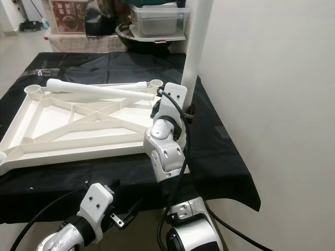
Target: Building children table
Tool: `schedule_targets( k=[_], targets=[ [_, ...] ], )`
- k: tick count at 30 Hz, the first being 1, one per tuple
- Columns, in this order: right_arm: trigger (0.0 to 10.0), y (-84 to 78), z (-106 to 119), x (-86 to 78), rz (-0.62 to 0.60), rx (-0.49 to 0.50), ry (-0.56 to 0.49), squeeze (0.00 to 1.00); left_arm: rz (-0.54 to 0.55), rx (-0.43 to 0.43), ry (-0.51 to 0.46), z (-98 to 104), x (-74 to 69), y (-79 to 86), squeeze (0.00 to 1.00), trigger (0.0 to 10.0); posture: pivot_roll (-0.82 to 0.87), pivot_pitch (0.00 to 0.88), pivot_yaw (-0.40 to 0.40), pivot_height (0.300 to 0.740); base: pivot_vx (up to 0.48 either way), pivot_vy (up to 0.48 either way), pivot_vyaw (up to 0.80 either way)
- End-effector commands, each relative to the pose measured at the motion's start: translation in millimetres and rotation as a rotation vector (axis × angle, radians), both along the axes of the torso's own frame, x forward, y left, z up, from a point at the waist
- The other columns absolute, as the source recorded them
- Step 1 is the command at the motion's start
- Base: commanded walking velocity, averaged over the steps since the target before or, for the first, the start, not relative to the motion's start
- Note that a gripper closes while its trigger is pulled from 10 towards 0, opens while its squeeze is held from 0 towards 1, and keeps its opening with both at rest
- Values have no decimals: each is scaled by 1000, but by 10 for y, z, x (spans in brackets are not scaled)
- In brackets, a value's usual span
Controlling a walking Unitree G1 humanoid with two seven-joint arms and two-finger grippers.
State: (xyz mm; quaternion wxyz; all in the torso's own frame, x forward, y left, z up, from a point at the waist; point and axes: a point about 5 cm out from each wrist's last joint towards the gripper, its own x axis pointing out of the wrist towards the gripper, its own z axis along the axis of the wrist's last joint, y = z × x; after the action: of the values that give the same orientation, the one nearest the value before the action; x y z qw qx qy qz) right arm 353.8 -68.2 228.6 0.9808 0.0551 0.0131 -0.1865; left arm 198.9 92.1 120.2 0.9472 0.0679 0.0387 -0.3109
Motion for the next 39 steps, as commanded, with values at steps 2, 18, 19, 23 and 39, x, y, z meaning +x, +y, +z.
schedule_targets(
  k=[2, 18, 19, 23, 39],
  targets=[
    [10000, 195, -484, -205, 46, 94, 167, 0, -2, -1, 9, -32, 1, 7, 0, 10000, 131, 36, -53, 740, 0, 0, 0],
    [10000, -4, -589, -317, 65, 51, 214, 0, -12, -2, 6, -45, -4, 2, 0, 10000, 127, 24, -52, 740, 0, 0, 0],
    [10000, -4, -589, -317, 65, 51, 214, 0, -12, -2, 6, -45, -4, 2, 0, 10000, 127, 24, -52, 740, 0, 0, 0],
    [10000, -50, -609, -346, 86, 44, 226, 0, -14, -1, 5, -46, 1, 4, 0, 10000, 125, 26, -52, 740, 0, 0, 0],
    [10000, -674, -1028, -1027, 687, -206, 134, 0, 266, -33, 5, 1, 19, 287, 0, 10000, 104, 19, -51, 740, 0, 0, 0]
  ],
)
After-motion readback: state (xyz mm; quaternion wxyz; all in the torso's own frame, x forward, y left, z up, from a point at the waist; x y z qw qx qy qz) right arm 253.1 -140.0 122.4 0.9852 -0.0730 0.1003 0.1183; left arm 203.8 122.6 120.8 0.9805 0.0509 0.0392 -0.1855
